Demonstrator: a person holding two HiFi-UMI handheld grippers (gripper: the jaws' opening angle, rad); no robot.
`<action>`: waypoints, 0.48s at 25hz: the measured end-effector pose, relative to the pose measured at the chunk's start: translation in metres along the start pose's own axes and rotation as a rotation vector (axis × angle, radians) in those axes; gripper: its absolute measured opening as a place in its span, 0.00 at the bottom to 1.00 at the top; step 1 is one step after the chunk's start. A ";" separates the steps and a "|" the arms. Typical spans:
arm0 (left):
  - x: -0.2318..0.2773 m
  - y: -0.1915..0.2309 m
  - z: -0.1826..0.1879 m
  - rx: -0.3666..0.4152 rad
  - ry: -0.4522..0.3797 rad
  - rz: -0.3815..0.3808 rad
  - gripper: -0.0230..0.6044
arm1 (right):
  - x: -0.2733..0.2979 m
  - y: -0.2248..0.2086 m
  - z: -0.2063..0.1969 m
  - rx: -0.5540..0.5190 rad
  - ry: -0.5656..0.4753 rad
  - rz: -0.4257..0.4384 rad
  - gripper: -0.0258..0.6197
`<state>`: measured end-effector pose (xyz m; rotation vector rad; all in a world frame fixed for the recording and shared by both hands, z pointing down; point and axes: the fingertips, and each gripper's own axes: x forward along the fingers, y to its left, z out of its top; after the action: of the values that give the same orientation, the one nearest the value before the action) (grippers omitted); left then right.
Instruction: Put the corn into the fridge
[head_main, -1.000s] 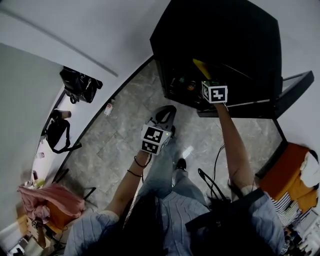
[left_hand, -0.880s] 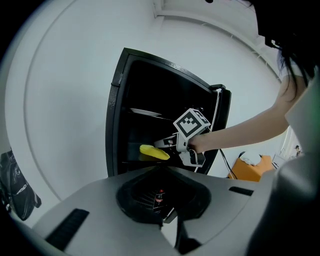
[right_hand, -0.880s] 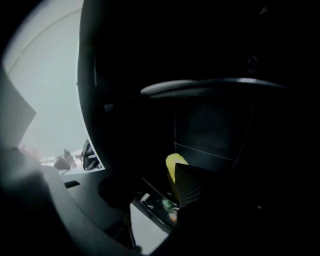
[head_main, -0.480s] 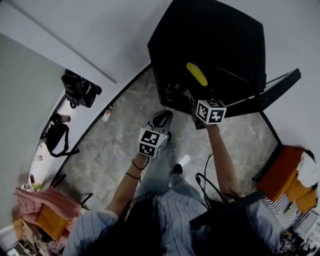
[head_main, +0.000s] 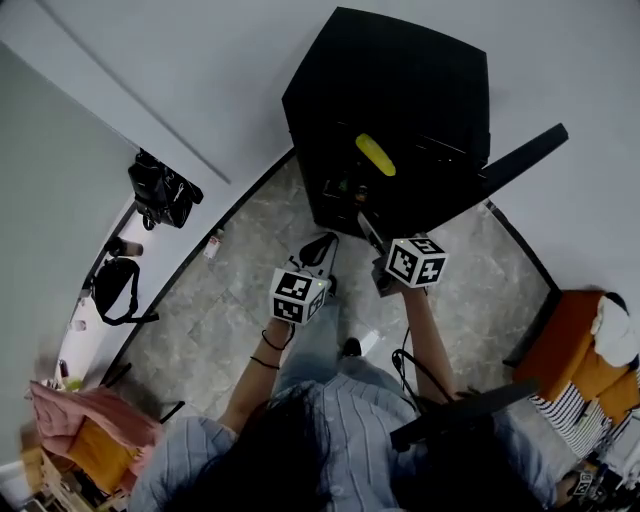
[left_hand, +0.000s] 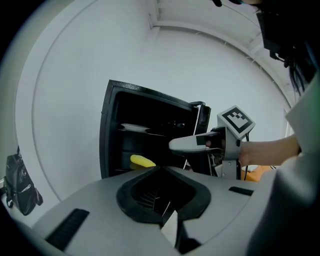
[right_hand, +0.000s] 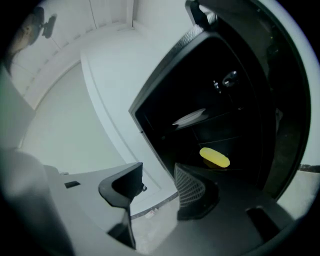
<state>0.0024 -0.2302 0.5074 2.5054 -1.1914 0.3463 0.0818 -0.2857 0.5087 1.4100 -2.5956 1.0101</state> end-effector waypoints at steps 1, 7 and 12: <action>-0.005 -0.005 0.002 -0.001 -0.008 0.002 0.07 | -0.008 0.006 0.000 0.003 -0.008 0.008 0.37; -0.035 -0.038 0.005 0.010 -0.043 0.015 0.07 | -0.059 0.041 -0.009 0.028 -0.040 0.056 0.36; -0.062 -0.065 0.005 0.002 -0.075 0.035 0.07 | -0.102 0.067 -0.023 0.044 -0.058 0.097 0.34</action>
<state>0.0150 -0.1507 0.4674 2.5223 -1.2657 0.2647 0.0855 -0.1720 0.4599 1.3545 -2.7241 1.0586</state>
